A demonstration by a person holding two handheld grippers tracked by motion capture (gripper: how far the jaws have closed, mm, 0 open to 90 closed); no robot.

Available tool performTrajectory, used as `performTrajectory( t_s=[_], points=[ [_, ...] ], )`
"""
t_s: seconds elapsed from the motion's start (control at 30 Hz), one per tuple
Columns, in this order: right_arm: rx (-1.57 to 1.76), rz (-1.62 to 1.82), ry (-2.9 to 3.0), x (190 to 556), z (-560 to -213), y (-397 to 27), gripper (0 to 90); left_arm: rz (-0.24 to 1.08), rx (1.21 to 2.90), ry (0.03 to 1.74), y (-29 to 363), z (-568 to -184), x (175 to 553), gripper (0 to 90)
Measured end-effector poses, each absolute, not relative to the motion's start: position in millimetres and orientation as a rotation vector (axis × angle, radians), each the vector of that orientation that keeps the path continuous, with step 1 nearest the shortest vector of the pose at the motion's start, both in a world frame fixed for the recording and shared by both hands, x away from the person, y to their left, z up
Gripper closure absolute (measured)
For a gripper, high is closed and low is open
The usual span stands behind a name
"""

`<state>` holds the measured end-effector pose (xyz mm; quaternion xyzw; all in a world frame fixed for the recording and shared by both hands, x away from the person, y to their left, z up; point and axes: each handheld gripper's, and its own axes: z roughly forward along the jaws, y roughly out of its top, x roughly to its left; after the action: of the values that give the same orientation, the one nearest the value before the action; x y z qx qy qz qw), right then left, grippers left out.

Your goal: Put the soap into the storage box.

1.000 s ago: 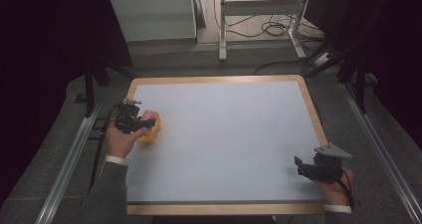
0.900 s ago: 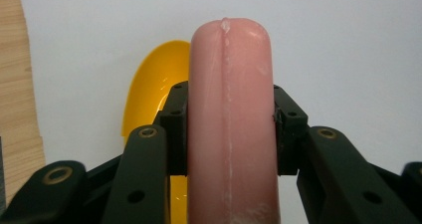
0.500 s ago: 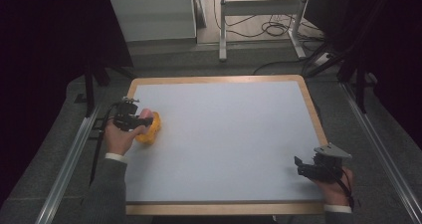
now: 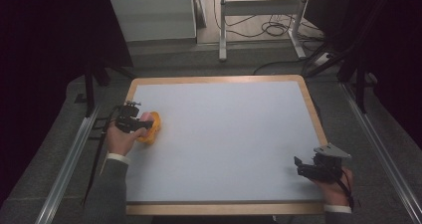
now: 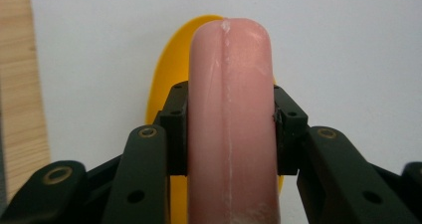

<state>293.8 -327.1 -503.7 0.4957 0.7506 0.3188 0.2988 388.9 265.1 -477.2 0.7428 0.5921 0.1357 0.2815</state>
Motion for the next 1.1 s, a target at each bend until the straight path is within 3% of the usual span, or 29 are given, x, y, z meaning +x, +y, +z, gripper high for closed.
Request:
performTrajectory(
  t_s=[0.27, 0.37, 0.7, 1.1],
  points=[
    [1.32, 0.845, 1.994, 294, -504, -328, 10.2, 0.366, 2.001, 1.584, 261, -484, 390, 58.5],
    [1.318, 0.851, 1.992, 294, -504, -328, 10.2, 0.388, 1.969, 1.572, 263, -477, 388, 45.8],
    [1.318, 0.846, 1.994, 294, -504, -328, 10.2, 0.434, 1.919, 1.485, 259, -455, 372, 26.3],
    [1.319, 0.85, 1.992, 293, -503, -328, 10.2, 0.41, 1.964, 1.32, 241, -462, 332, 22.1]
  ],
)
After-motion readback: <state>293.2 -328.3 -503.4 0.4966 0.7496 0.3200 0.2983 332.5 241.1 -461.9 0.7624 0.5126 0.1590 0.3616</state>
